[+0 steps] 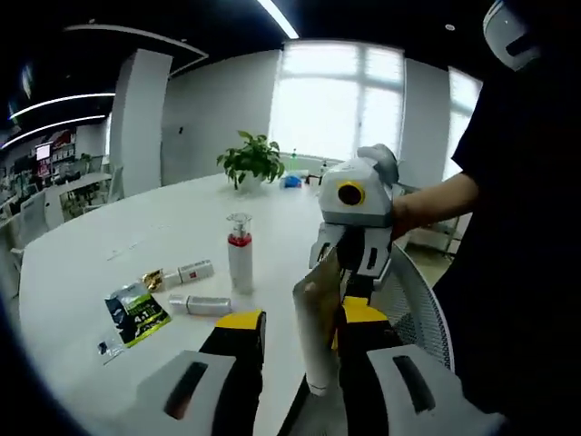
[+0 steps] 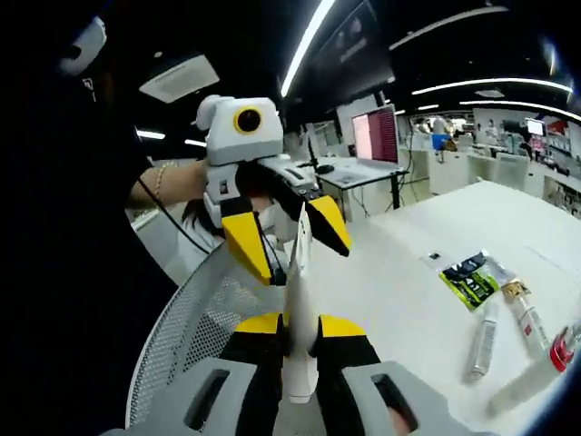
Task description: Arrange the skincare products in the storage area until every visible bottle or jar stands upright without overlapping.
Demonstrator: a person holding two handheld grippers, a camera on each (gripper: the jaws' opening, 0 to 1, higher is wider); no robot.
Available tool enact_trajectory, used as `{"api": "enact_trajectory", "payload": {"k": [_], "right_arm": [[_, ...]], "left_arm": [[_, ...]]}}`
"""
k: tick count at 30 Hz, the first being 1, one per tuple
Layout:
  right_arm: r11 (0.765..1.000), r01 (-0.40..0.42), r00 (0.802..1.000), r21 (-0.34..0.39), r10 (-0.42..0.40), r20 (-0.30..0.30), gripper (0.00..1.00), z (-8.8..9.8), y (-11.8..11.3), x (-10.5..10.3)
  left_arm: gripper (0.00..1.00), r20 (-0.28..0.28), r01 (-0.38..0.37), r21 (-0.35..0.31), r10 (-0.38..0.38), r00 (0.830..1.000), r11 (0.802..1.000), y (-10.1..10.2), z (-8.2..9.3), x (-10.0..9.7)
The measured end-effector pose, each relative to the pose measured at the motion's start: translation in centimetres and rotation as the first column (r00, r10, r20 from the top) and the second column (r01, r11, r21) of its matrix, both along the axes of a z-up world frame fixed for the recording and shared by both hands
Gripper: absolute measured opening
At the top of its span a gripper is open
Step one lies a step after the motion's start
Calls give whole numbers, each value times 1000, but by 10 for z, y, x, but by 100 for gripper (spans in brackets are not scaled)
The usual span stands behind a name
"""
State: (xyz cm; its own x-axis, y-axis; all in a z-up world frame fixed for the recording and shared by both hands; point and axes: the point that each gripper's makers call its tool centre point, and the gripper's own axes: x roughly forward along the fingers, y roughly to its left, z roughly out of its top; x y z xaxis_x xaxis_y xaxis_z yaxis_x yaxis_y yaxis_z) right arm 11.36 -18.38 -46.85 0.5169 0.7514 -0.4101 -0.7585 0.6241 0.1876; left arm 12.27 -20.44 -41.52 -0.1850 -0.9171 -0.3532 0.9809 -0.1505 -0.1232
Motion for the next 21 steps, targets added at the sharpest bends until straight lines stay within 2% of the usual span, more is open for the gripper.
{"api": "enact_trajectory", "payload": {"k": [4,9,14,19,21], "right_arm": [[1000,-29,1000,6,29,8,2,0,3,-2],[997,-70,997,-25,70,17,2,-2,1,-5],[996,-87,996,-35,88,18,2,-3,-1,-7],[992,-111,993,-56,112,19,2,-6,-1,-9],[991,-115,993,-63,117,18,2,-7,-3,-9]], "left_arm": [[29,1,39,33,-39,999,999,-1,-10,-11],[25,-7,56,23,-56,998,998,-4,-10,-17],[18,11,69,12,-69,998,998,-9,-10,-24],[18,23,75,31,-76,997,997,-14,-18,-27],[18,50,82,38,-84,995,996,-15,-20,-27]]}}
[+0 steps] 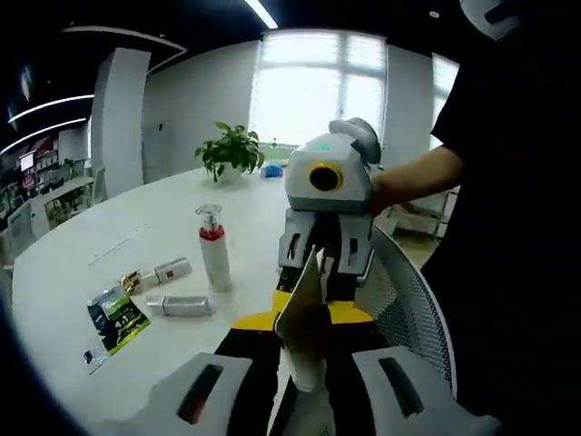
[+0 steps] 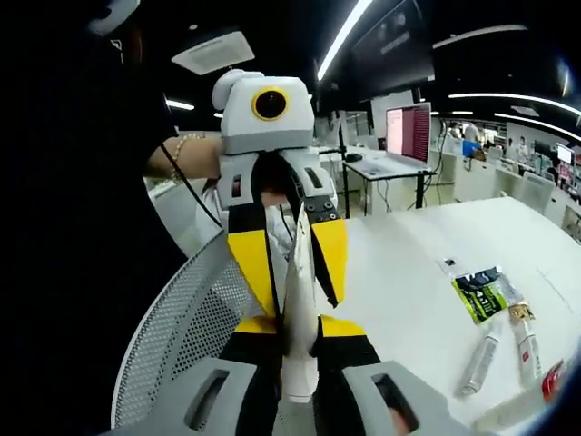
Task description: Arrange the skincare products in the storage area until every visible bottle or jar stands upright without overlapping.
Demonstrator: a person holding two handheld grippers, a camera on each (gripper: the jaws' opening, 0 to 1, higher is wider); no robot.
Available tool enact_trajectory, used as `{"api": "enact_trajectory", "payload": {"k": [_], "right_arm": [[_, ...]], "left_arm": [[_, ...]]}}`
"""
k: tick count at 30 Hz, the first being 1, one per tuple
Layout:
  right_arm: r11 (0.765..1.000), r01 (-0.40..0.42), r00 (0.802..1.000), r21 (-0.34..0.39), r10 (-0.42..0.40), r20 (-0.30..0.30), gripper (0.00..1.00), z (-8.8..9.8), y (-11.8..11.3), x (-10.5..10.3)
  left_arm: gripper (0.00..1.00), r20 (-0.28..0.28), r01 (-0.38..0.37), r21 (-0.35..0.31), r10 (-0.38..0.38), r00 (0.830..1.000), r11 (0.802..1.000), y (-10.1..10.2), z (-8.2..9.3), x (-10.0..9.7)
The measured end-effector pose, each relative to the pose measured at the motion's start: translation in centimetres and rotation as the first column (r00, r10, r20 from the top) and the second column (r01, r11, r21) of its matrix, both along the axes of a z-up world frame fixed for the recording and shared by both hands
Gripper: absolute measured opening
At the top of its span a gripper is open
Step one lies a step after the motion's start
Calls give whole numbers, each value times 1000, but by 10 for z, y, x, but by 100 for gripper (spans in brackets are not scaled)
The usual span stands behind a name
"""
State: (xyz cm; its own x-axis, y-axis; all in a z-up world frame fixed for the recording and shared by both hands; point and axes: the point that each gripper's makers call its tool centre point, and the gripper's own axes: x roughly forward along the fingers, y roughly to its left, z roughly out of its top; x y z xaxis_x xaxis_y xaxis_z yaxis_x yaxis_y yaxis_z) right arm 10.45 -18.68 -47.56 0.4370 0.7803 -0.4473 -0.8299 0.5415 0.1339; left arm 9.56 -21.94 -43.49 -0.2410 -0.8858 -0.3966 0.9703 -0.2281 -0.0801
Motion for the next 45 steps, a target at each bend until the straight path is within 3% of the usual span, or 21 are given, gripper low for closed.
{"api": "enact_trajectory", "payload": {"k": [2,6,11,21,25,29,36,41,45], "right_arm": [[1000,-7,1000,-10,7,2,2,-1,-3,-1],[999,-18,1000,-51,18,16,3,-4,-7,-1],[996,-23,999,-82,26,32,4,-6,-15,-1],[989,-28,998,-146,35,48,6,-16,-33,1],[990,9,998,-144,-1,55,7,-16,-44,6],[991,70,997,-119,-67,28,10,-19,-53,14],[975,193,981,-106,-193,6,13,-31,-79,30],[964,246,969,-98,-245,22,14,-29,-95,41],[952,273,962,-141,-268,56,14,-27,-110,59]], "left_arm": [[16,30,15,4,-15,999,1000,-1,-1,-2],[14,146,53,7,-53,988,999,-6,-4,-4],[13,196,60,10,-61,979,998,-14,-6,-6],[9,241,108,45,-116,963,993,-30,-14,-7],[8,244,115,50,-123,962,992,-39,-15,-1],[8,213,104,36,-109,971,994,-49,-18,7],[8,179,91,30,-95,979,995,-71,-32,23],[8,153,88,7,-88,984,996,-86,-31,35],[8,162,88,-4,-86,983,996,-101,-31,54]]}}
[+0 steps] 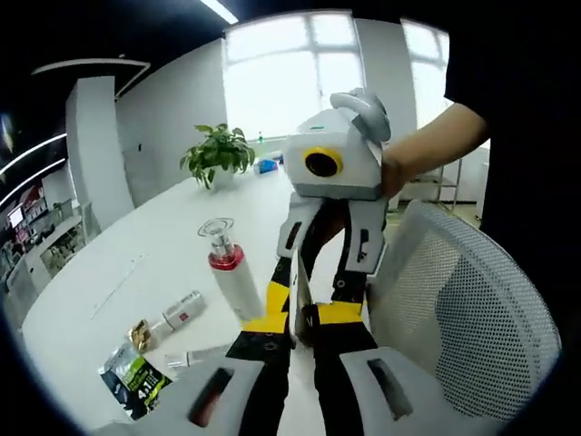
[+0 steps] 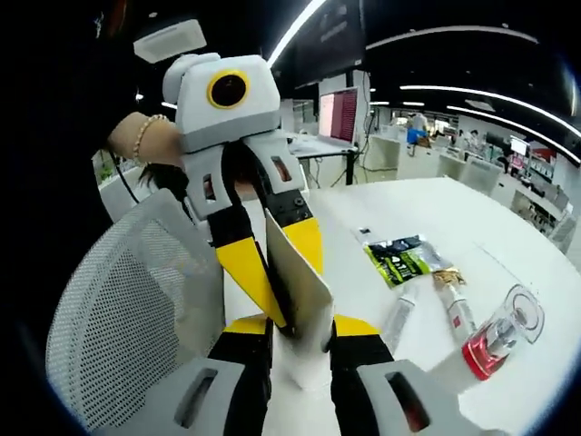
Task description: Arrange the skincare products in the storage area until every visible bottle or jar stands upright without overlapping.
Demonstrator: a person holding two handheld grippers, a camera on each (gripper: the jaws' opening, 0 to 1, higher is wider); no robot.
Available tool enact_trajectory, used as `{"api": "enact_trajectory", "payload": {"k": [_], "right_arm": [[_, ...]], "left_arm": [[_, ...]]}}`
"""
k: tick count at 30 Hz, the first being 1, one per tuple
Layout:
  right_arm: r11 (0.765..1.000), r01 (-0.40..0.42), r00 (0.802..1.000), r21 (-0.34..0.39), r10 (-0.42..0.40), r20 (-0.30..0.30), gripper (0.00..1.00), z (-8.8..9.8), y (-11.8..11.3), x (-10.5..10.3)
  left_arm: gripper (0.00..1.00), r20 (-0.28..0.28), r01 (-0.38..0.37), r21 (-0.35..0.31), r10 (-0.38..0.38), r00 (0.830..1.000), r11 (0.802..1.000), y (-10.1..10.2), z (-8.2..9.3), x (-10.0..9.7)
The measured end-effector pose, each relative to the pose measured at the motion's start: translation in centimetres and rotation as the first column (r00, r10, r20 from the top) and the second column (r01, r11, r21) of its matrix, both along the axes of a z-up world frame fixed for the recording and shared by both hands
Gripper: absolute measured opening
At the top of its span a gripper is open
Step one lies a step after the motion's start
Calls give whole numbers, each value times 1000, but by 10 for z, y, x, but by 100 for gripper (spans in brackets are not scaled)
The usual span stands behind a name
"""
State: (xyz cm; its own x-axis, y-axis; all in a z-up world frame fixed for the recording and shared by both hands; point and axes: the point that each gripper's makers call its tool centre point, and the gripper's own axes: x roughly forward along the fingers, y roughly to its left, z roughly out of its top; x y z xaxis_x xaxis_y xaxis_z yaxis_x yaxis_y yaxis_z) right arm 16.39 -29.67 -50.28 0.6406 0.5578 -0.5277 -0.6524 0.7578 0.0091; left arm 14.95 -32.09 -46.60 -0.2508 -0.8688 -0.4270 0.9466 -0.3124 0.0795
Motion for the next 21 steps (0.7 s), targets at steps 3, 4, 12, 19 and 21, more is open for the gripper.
{"api": "enact_trajectory", "payload": {"k": [3,4,12,19,21], "right_arm": [[999,34,999,-17,-34,9,15,0,-11,16],[999,45,999,-22,-45,13,16,0,-14,20],[983,170,985,-65,-168,37,15,-3,-38,27],[974,206,976,-94,-212,-58,13,-36,-36,0],[983,151,977,-101,-164,-136,14,-58,-20,-14]], "left_arm": [[8,11,-4,-7,4,1000,1000,-9,1,12],[8,15,-4,-9,4,1000,1000,-10,1,16],[8,38,-3,-33,4,999,999,-25,3,33],[8,39,-9,-54,11,999,999,-31,2,45],[8,43,-14,-57,17,999,998,-33,3,46]]}}
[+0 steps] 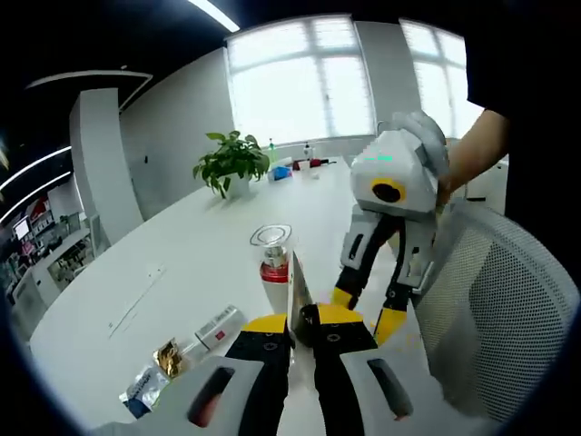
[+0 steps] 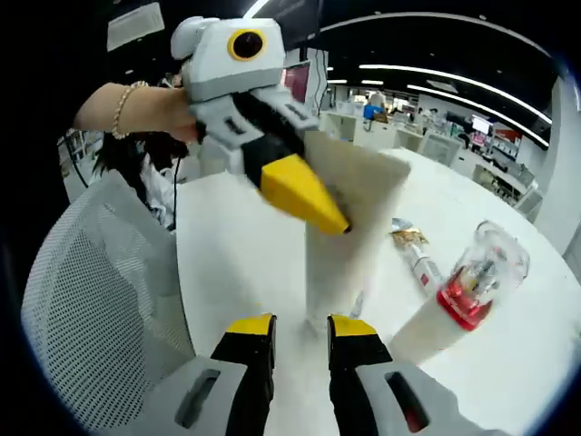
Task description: Arrange the skincare products in the storage area until every visible bottle or jar stands upright without overlapping.
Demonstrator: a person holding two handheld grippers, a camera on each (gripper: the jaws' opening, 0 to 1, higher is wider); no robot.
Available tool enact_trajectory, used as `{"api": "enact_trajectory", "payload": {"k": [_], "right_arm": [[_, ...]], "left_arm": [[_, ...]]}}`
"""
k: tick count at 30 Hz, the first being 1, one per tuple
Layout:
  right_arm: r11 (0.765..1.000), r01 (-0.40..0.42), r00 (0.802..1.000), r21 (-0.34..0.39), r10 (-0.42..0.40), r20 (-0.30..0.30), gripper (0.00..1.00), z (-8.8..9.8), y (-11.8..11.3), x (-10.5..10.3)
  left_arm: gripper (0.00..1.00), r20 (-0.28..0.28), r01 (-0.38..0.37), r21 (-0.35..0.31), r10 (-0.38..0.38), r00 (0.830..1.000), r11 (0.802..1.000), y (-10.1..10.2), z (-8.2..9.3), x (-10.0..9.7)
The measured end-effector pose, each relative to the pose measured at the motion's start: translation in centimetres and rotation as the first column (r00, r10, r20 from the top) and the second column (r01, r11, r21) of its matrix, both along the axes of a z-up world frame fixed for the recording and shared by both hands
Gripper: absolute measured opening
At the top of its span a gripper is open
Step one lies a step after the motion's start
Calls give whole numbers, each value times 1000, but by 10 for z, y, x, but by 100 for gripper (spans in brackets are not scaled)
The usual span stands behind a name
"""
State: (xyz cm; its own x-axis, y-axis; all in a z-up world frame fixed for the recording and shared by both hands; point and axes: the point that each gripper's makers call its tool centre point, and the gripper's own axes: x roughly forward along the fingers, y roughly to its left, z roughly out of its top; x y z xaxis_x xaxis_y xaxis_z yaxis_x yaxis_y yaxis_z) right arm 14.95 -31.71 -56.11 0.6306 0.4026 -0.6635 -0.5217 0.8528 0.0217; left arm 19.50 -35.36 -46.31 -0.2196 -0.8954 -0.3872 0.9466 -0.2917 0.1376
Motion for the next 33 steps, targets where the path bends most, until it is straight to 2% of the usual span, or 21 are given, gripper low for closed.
{"api": "enact_trajectory", "payload": {"k": [2,5,10,12,14,33], "right_arm": [[998,-52,999,-40,52,-9,15,-14,10,-2],[998,-56,998,-32,56,-7,19,-17,23,6],[999,-15,999,-50,17,44,21,-14,24,37],[997,5,999,-80,-1,50,21,-16,19,42],[997,44,997,-69,-40,60,22,-17,13,49],[989,130,990,-64,-126,64,23,-19,-8,56]], "left_arm": [[8,3,0,-5,0,1000,1000,-2,0,1],[8,-1,-6,-11,6,1000,1000,-4,1,3],[8,-5,-21,-23,21,1000,1000,-10,2,8],[8,-8,-26,-27,25,1000,999,-13,2,10],[8,-16,-23,-31,22,1000,999,-16,2,12],[8,-67,-11,-51,8,998,999,-37,3,18]]}}
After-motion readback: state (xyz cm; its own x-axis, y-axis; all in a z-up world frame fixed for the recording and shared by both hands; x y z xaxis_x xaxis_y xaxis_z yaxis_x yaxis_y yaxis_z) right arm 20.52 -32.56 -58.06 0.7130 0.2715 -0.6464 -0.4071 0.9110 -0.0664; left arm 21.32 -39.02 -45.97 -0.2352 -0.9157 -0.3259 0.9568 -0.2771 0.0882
